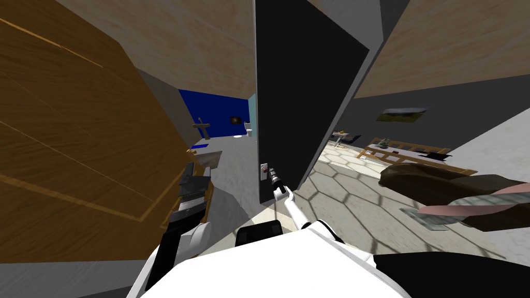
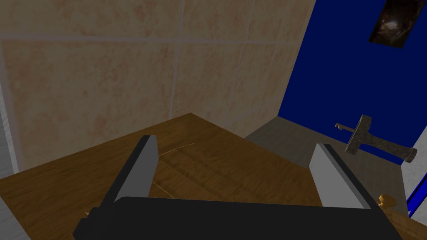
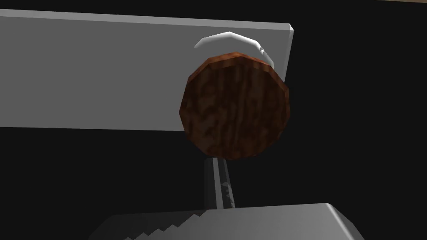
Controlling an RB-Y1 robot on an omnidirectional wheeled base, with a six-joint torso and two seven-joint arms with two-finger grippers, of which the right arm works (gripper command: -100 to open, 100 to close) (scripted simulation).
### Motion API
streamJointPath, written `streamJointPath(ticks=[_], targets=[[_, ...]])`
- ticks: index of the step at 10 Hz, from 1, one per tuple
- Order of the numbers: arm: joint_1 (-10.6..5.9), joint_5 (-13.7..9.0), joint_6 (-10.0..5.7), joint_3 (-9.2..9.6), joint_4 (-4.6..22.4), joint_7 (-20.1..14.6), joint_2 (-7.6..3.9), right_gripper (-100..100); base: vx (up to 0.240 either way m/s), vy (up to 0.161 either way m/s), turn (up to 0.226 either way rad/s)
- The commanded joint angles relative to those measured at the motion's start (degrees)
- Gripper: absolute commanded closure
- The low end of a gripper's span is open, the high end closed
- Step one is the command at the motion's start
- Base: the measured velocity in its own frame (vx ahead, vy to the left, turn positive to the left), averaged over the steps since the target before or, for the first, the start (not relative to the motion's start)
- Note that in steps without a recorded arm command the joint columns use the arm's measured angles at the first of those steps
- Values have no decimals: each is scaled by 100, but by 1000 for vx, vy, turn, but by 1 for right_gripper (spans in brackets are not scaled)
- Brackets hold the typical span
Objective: Push the door open
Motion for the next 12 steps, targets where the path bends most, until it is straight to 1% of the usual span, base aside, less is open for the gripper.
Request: streamJointPath(ticks=[1,3,5,6,8,9,10,12], targets=[[1,-4,24,20,-3,-17,-10,-100,-155,-17,8],[7,-18,48,37,-28,-39,-9,-100,-207,-25,-10],[16,-37,80,61,-61,-70,48,-100,-227,12,-26],[19,-44,92,71,-74,-81,86,-100,-212,16,-18],[26,-61,121,92,-103,-108,224,-100,-206,20,-22],[-2,-57,128,77,-81,-98,185,-100,-95,5,-4],[-11,-60,106,58,-56,-90,105,-100,91,21,28],[-18,-63,87,36,-37,-82,46,-100,191,62,15]])
